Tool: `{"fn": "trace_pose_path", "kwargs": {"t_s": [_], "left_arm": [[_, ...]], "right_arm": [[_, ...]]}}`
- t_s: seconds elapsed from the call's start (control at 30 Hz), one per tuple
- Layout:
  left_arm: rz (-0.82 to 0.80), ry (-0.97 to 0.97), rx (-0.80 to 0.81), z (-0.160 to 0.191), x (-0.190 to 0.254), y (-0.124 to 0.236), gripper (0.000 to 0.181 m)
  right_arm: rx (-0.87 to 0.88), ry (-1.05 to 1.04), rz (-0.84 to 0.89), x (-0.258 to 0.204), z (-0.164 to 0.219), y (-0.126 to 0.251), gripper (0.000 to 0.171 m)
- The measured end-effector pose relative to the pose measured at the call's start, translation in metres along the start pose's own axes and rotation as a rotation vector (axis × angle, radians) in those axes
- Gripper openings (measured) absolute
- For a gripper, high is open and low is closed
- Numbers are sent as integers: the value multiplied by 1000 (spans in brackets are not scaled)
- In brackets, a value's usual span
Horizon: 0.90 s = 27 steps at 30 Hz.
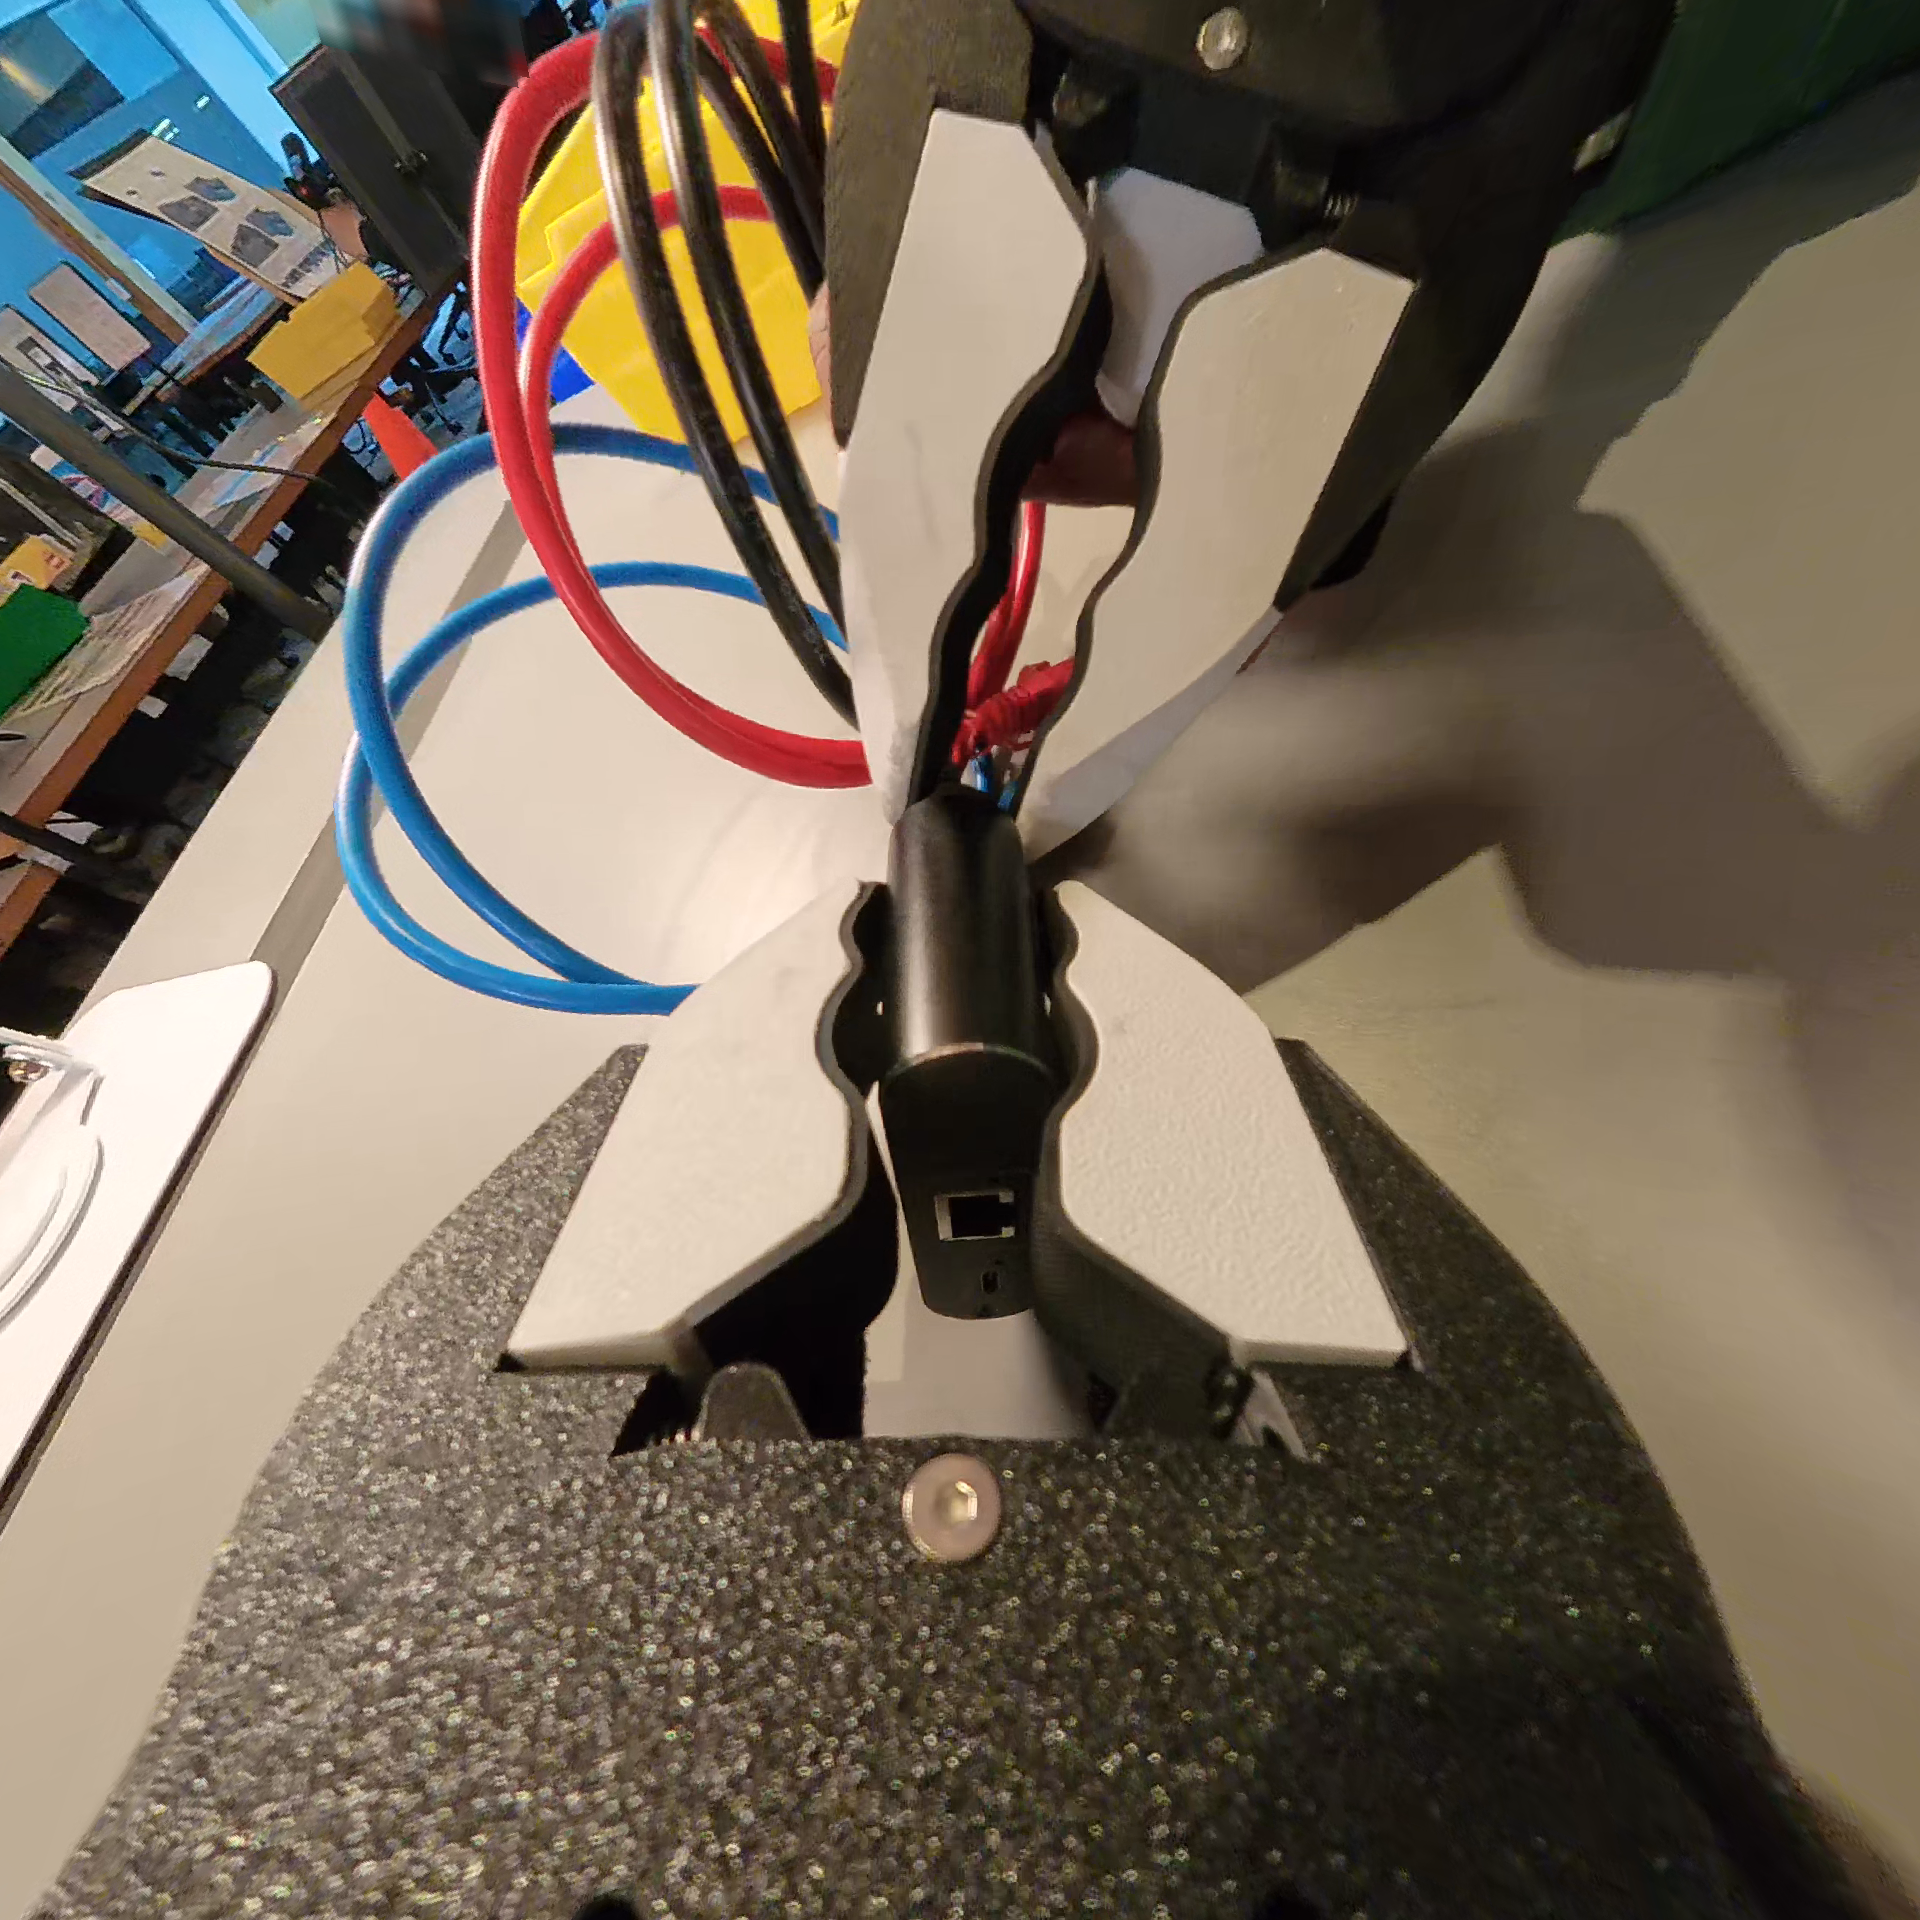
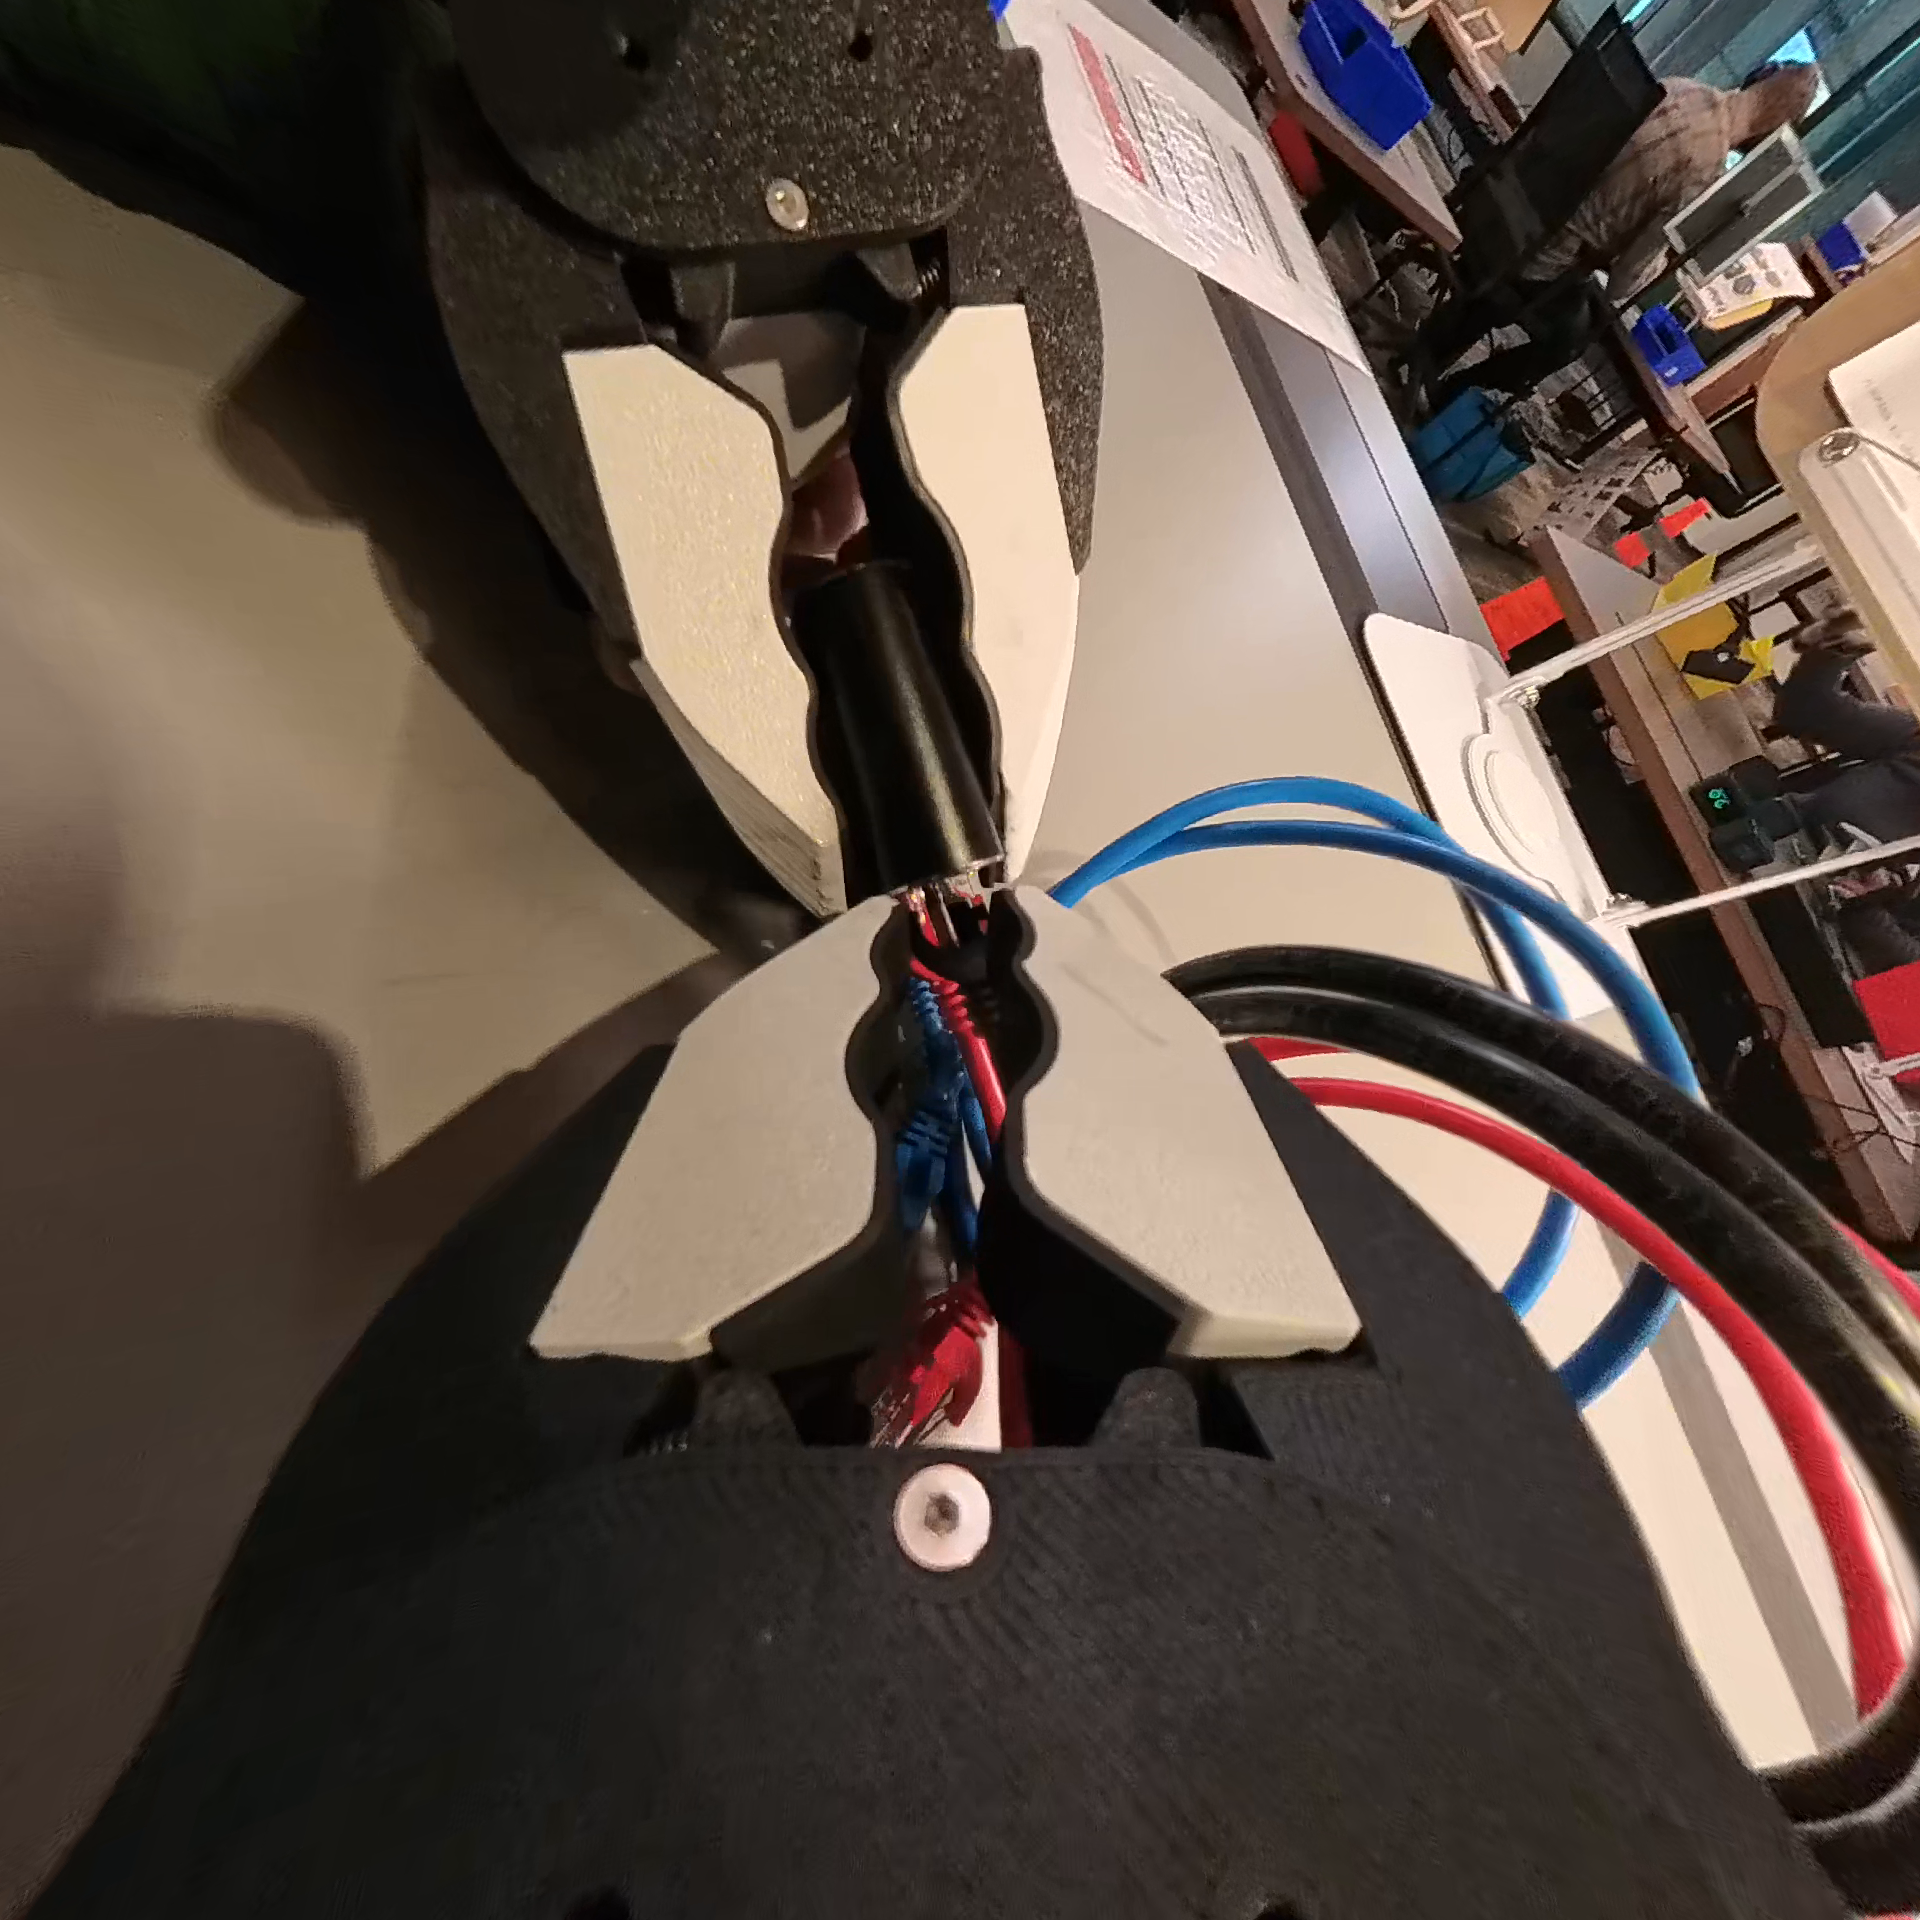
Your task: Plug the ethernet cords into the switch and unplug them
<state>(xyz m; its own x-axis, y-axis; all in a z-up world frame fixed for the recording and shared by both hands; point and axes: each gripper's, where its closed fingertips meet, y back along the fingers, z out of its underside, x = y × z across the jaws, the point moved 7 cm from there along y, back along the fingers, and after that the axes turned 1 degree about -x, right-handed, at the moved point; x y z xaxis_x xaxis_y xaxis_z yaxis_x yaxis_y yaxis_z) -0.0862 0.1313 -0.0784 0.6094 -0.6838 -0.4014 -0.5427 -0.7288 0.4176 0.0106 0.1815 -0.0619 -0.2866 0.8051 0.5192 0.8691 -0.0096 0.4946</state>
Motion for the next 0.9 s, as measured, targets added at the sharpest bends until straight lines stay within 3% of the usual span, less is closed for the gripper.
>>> {"fn": "trace_pose_path", "kwargs": {"t_s": [0.57, 0.77, 0.9], "left_arm": [[-157, -126, -88, 3, -1, -7, 27], [-103, -115, -44, 1, 2, -6, 27], [-105, -130, -48, 4, 3, -3, 27]], "right_arm": [[-88, -63, 104, 3, 3, -4, 12], [5, -69, -11, 4, 6, 2, 12], [-140, -34, 258, 36, 27, 9, 6]]}}
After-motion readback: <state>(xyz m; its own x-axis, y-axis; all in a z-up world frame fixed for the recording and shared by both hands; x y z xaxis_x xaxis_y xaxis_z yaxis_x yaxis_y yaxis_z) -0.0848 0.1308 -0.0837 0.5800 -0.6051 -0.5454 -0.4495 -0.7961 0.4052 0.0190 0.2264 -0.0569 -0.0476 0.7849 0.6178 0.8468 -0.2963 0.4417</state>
